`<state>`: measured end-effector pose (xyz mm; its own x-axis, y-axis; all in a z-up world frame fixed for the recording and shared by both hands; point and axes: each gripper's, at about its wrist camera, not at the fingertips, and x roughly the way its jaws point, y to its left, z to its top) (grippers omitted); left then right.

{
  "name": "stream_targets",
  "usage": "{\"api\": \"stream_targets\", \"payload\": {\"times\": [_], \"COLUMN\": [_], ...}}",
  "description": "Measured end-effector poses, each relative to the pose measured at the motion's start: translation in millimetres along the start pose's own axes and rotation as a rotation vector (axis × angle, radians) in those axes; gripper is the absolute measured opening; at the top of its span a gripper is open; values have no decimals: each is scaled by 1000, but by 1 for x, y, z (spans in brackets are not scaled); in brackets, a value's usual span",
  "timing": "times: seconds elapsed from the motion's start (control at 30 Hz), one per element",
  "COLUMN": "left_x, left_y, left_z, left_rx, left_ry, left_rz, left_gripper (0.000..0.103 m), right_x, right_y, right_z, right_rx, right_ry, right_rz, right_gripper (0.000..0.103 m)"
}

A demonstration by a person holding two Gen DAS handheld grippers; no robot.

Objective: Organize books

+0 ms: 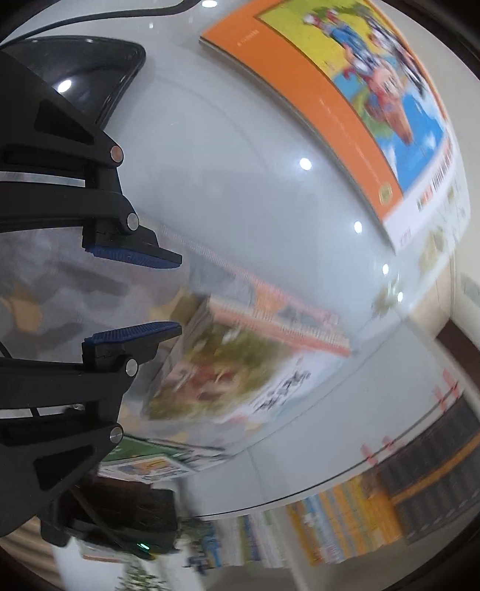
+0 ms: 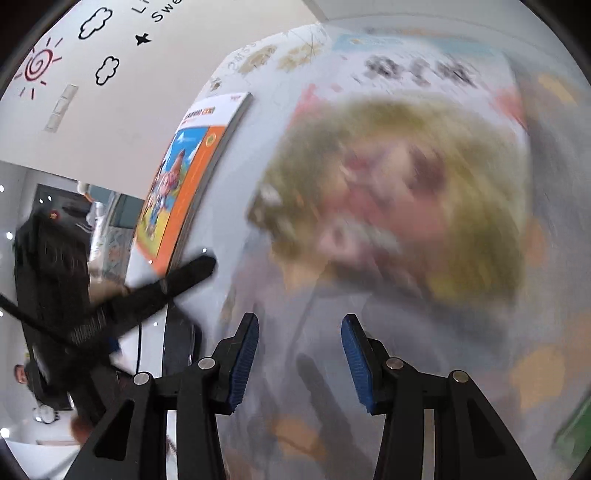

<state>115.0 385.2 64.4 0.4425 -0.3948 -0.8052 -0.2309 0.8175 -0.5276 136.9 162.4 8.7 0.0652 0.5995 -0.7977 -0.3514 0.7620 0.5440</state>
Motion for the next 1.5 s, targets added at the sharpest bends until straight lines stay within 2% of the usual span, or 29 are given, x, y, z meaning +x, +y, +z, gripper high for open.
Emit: {"api": "stream_targets", "payload": {"times": [0.1,0.27,0.37,0.4,0.47,0.57,0.77,0.83,0.87,0.9,1.0,1.1,1.17,1.27,1.37,1.4,1.5], "left_x": [11,44,62,72,86,107,158,181,194,207,230,240,250,257,261,259,249], "left_y": [-34,-112,-155,-176,-207,-255,-338,-355,-362,-365,-364,-367,-369,-374,-382,-384,-377], "left_z": [-8,-34,-50,-57,-66,-78,-76,-74,-75,-75,-73,-71,-68,-66,-72,-75,-89], "left_rx": [78,254,311,334,378,455,558,601,626,635,608,618,617,629,652,673,683], "left_ry": [45,155,205,225,260,289,267,232,211,200,206,186,204,213,261,266,328], "left_rz": [-49,-113,-139,-154,-175,-197,-186,-127,-71,-20,9,42,63,53,14,16,-38], "left_gripper": [27,27,35,40,52,53,53,52,51,44,43,43,45,50,52,52,52], "right_x": [-21,-82,-120,-133,-165,-210,-266,-280,-285,-287,-278,-268,-268,-268,-268,-268,-269], "right_y": [-31,-101,-141,-150,-168,-188,-250,-273,-286,-294,-310,-322,-330,-338,-340,-340,-341], "right_z": [-32,-85,-113,-119,-129,-137,-134,-132,-131,-128,-117,-107,-102,-91,-81,-80,-80], "right_rx": [66,285,402,422,417,403,479,497,501,522,523,522,526,524,504,496,476], "right_ry": [-22,-143,-236,-263,-314,-392,-473,-504,-523,-524,-517,-508,-503,-511,-510,-507,-500], "right_rz": [16,50,28,18,-32,-153,-279,-323,-337,-345,-421,-428,-434,-410,-388,-377,-405], "right_gripper": [45,47,50,54,67,67,67,66,61,59,51,51,51,51,51,54,57]}}
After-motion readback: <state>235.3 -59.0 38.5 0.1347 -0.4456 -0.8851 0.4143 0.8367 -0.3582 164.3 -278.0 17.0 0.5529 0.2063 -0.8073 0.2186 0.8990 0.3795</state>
